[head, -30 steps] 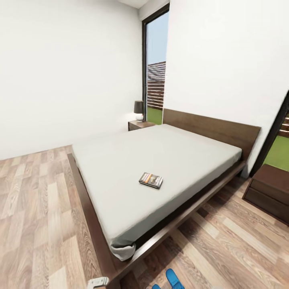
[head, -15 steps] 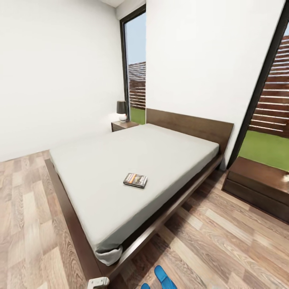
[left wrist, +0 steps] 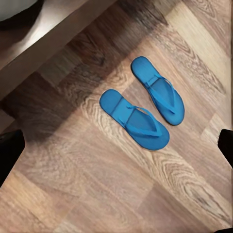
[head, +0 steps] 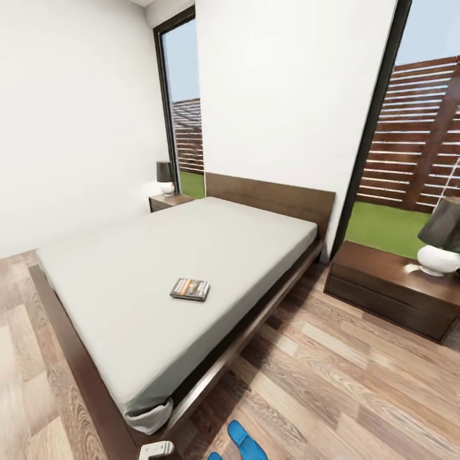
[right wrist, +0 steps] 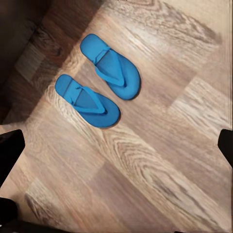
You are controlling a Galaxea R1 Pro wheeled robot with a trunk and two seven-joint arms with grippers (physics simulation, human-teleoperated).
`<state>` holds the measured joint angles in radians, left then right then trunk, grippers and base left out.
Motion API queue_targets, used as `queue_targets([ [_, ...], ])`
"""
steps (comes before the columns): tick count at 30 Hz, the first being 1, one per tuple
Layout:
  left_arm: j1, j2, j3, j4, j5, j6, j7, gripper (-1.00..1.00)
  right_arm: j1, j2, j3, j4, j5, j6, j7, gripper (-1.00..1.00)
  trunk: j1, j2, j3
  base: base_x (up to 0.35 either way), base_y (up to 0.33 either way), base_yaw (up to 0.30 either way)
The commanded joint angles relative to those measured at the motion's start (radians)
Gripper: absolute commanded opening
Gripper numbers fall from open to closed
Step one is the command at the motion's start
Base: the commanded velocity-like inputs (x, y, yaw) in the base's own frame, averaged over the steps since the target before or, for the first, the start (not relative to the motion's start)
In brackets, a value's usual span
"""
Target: In the bedroom, move the book from the bed onto either nightstand, and place the two sandals side by side next to the bed.
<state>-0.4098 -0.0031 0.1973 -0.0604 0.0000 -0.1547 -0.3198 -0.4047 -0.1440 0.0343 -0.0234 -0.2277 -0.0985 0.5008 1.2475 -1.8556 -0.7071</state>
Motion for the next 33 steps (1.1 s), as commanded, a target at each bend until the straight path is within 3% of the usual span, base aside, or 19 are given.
queue_targets([
  [1, 0.0, 0.0, 0.005, 0.001, 0.0, -0.002, -0.004, 1.0, -0.001, 0.0, 0.004, 0.002, -0.007, -0.003, 0.004, 1.0, 0.0, 0.0, -0.001, 0.0, 0.0, -0.279],
  [33, -0.001, 0.0, 0.005, 0.001, 0.0, -0.002, -0.004, 1.0, -0.001, 0.0, 0.004, 0.001, -0.007, -0.003, 0.004, 1.0, 0.0, 0.0, -0.001, 0.0, 0.0, -0.279],
])
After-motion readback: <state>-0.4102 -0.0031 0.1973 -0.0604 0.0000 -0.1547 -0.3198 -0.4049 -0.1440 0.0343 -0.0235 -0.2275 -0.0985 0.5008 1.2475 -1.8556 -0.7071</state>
